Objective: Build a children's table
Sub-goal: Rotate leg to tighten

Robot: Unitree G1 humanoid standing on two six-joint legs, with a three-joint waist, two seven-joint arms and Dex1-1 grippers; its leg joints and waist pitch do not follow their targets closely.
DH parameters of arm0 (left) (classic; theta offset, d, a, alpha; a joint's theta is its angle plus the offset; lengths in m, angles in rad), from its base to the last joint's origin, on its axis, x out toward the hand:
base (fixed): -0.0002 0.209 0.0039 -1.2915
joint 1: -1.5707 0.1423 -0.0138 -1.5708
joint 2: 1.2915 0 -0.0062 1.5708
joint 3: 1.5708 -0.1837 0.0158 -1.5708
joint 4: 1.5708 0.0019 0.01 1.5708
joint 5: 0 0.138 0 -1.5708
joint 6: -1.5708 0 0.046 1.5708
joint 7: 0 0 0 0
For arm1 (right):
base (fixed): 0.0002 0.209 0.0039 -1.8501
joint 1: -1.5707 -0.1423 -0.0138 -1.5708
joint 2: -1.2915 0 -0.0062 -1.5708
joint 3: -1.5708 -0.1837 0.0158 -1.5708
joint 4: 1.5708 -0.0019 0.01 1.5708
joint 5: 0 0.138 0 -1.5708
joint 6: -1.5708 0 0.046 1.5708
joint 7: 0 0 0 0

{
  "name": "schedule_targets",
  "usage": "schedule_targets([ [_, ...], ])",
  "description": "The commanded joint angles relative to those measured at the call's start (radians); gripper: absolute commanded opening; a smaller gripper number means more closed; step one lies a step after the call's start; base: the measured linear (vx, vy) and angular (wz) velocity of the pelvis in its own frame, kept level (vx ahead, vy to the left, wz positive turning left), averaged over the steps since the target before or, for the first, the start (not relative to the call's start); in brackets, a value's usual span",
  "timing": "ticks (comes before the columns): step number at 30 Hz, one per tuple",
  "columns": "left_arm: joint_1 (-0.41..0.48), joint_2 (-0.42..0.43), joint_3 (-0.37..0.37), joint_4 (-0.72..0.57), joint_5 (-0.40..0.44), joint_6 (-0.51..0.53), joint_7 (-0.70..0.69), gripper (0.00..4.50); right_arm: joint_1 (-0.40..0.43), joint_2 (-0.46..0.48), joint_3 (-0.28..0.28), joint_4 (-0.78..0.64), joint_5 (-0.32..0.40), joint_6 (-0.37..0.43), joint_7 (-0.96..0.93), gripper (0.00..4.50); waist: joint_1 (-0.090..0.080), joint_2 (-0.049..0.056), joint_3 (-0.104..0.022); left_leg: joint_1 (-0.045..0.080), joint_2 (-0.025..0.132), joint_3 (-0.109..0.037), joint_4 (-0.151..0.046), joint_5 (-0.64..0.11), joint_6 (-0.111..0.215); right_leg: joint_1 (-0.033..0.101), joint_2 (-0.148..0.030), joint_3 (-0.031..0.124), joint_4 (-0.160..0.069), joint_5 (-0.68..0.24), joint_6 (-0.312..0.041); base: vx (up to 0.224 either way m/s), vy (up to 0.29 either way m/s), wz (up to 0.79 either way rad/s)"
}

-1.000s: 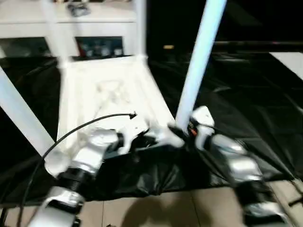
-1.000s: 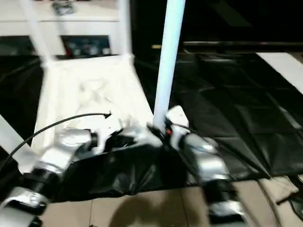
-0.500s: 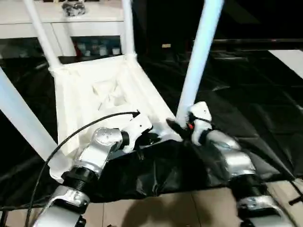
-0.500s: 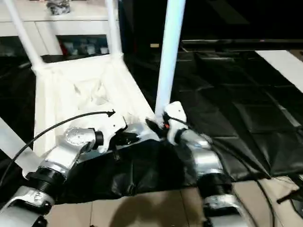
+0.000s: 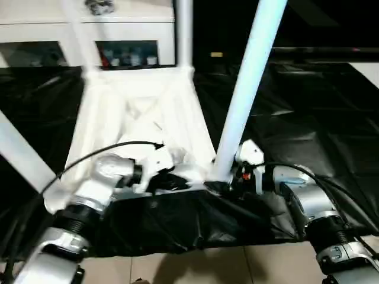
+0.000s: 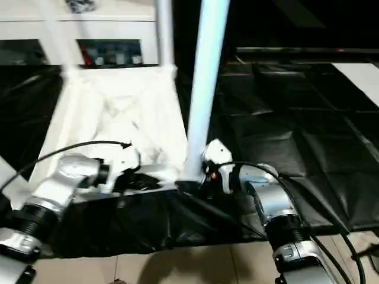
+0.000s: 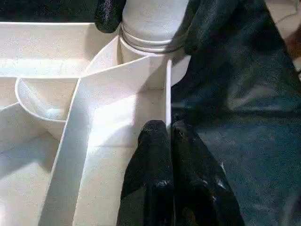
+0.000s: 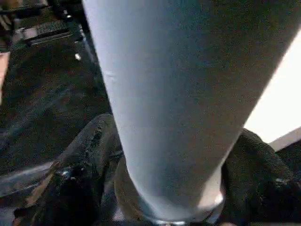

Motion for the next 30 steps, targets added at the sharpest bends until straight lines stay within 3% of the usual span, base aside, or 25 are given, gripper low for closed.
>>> schedule_targets([
  [1,-0.023,0.013,-0.015,0.022,0.004,-0.012,-0.010,0.00,-0.006,-0.002,0.038,0.025,0.008,0.005,0.051,3.11,0.000,0.002,-0.050,0.010,0.013,0.013,-0.062,-0.192,0.066,0.050,-0.028,0.020,-0.050,-0.055,-0.278,0.000,0.000,0.00],
  [4,-0.026,0.017,-0.014,0.032,0.002,-0.021,-0.018,0.00,-0.018,-0.002,0.037,0.049,0.000,-0.007,0.063,3.08,0.001,0.000,-0.052,0.010,0.012,0.013,-0.060,-0.185,0.059,0.051,-0.029,0.021,-0.049,-0.055,-0.275,0.000,0.000,0.00],
  [6,-0.027,0.019,-0.014,0.036,-0.001,-0.023,-0.023,0.00,-0.023,-0.002,0.039,0.061,-0.005,-0.013,0.071,2.76,0.002,0.001,-0.051,0.009,0.012,0.013,-0.060,-0.182,0.060,0.050,-0.029,0.020,-0.049,-0.050,-0.276,0.000,0.000,0.00],
  [12,-0.029,0.022,-0.015,0.040,-0.005,-0.025,-0.031,0.00,-0.024,-0.001,0.049,0.067,-0.007,-0.019,0.081,2.47,0.003,0.001,-0.053,0.009,0.011,0.013,-0.059,-0.162,0.068,0.052,-0.028,0.019,-0.046,-0.027,-0.279,0.000,0.000,0.00],
  [18,-0.032,0.024,-0.017,0.049,-0.010,-0.033,-0.036,0.00,-0.018,0.004,0.054,0.072,-0.003,-0.024,0.087,2.43,0.003,0.001,-0.054,0.010,0.011,0.013,-0.058,-0.166,0.066,0.052,-0.028,0.019,-0.045,-0.022,-0.283,0.000,0.000,0.00],
  [22,-0.034,0.000,-0.012,0.057,0.011,-0.022,0.059,0.00,0.024,0.028,0.040,0.037,0.012,0.014,0.031,2.43,0.004,0.001,-0.052,0.011,0.012,0.015,-0.058,-0.173,0.066,0.050,-0.028,0.020,-0.048,-0.032,-0.280,0.000,0.000,0.00],
  [24,-0.031,-0.014,-0.013,0.053,0.024,-0.020,0.097,0.00,0.034,0.047,0.030,0.039,0.004,0.017,-0.027,2.43,0.008,0.002,-0.049,0.012,0.014,0.014,-0.062,-0.192,0.057,0.049,-0.030,0.022,-0.052,-0.071,-0.270,0.000,0.000,0.00],
  [25,-0.024,-0.048,-0.013,0.038,0.040,-0.002,0.169,0.00,0.039,0.087,0.009,0.068,-0.030,0.032,-0.179,2.43,0.006,0.000,-0.044,0.012,0.014,0.013,-0.067,-0.220,0.040,0.046,-0.031,0.023,-0.058,-0.126,-0.257,0.000,0.000,0.00],
  [27,-0.010,-0.080,-0.015,0.005,0.037,0.030,0.197,0.00,0.042,0.129,-0.011,0.095,-0.046,0.046,-0.299,2.43,-0.002,0.000,-0.032,0.022,0.009,0.008,-0.078,-0.347,-0.007,0.037,-0.036,0.024,-0.081,-0.376,-0.190,-0.026,-0.004,-0.01],
  [30,-0.009,-0.146,-0.018,-0.005,0.050,0.062,0.288,0.00,0.041,0.208,-0.032,0.117,-0.054,0.052,-0.442,2.40,-0.018,-0.001,-0.030,0.026,0.006,-0.005,-0.083,-0.417,-0.030,0.029,-0.039,0.022,-0.102,-0.555,-0.112,-0.053,0.000,-0.03],
])
